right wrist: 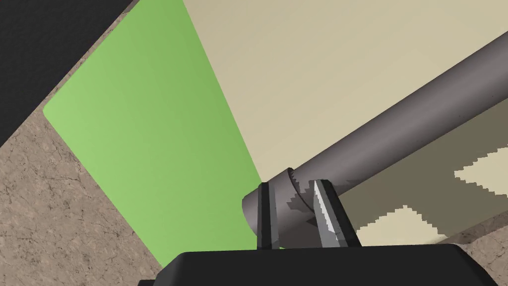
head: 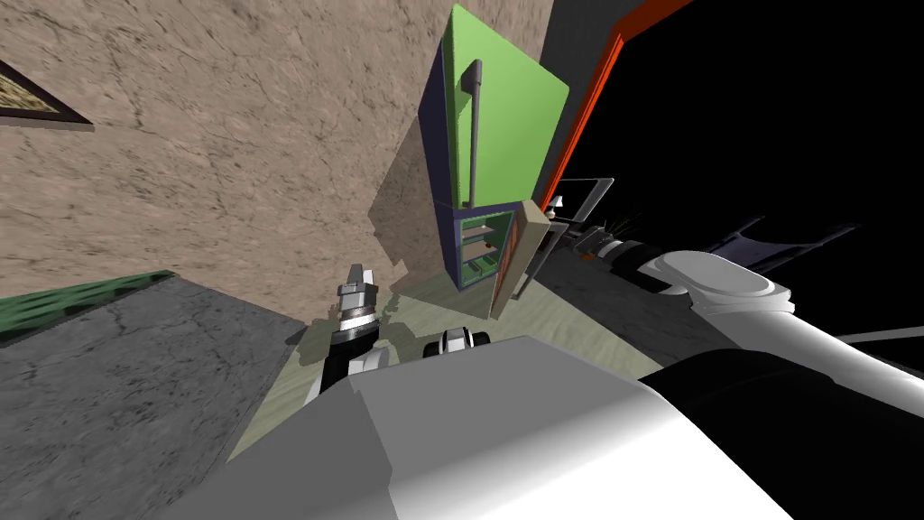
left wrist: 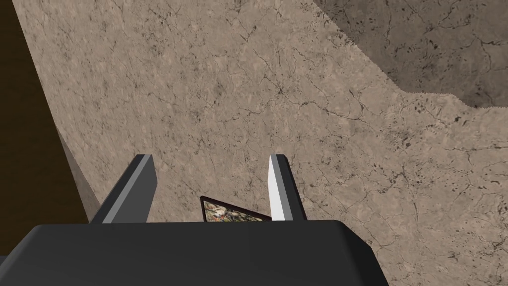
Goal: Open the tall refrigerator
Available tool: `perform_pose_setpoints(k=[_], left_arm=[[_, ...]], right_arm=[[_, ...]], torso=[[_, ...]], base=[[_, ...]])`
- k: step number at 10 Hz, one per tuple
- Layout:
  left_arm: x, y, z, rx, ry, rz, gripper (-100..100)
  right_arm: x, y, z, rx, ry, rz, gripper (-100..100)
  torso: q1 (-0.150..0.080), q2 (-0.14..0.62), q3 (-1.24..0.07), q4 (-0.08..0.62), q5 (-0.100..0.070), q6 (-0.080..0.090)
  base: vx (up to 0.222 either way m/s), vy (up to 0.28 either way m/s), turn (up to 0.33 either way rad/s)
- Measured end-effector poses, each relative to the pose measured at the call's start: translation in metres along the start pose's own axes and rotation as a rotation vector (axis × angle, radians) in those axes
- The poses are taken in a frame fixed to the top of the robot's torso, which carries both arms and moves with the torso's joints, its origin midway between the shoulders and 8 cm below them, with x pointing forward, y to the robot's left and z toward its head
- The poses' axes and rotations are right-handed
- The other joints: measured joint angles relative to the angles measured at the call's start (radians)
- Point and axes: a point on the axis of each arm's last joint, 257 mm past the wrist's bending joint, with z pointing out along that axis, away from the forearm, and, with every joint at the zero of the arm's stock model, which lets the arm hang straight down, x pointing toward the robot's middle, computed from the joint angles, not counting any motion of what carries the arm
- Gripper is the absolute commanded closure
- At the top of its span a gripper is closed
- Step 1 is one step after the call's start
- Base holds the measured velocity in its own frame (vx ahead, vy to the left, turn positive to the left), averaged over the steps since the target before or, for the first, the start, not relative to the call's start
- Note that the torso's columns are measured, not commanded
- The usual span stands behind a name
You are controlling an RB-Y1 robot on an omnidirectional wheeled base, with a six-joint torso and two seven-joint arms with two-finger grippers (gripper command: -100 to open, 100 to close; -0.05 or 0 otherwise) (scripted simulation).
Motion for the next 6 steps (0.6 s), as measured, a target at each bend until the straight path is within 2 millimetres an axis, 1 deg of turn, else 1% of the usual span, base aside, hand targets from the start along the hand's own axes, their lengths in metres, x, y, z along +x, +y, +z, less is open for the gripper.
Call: perform_pose_setpoints(k=[1,2,3,4,5,6], left_arm=[[0.000,0.000,0.000,0.000,0.000,0.000,0],[0.000,0.000,0.000,0.000,0.000,0.000,0],[0.000,0.000,0.000,0.000,0.000,0.000,0],[0.000,0.000,0.000,0.000,0.000,0.000,0],[0.000,0.000,0.000,0.000,0.000,0.001,0],[0.000,0.000,0.000,0.000,0.000,0.001,0]], right_arm=[[0.000,0.000,0.000,0.000,0.000,0.000,100],[0.001,-0.004,0.000,0.009,0.002,-0.001,100],[-0.006,-0.002,0.001,0.004,-0.014,0.000,100],[-0.013,0.010,0.002,-0.020,-0.033,0.005,100],[-0.020,0.014,0.003,-0.029,-0.051,0.002,100],[-0.027,0.015,0.005,-0.033,-0.066,0.000,100]], torso=[[-0.005,0.002,0.001,0.000,-0.001,0.000],[-0.009,0.004,0.003,0.000,-0.004,-0.001],[-0.024,0.006,0.004,0.000,-0.009,-0.002],[-0.032,0.003,0.002,0.001,-0.010,-0.001],[-0.030,0.005,0.002,0.000,-0.011,0.001],[-0.024,0.003,0.003,0.000,-0.011,0.002]], base=[[0.002,-0.012,-0.014],[-0.029,-0.223,0.053],[-0.062,-0.316,0.095],[-0.156,-0.333,0.082],[-0.150,-0.330,0.071],[-0.078,-0.275,0.053]])
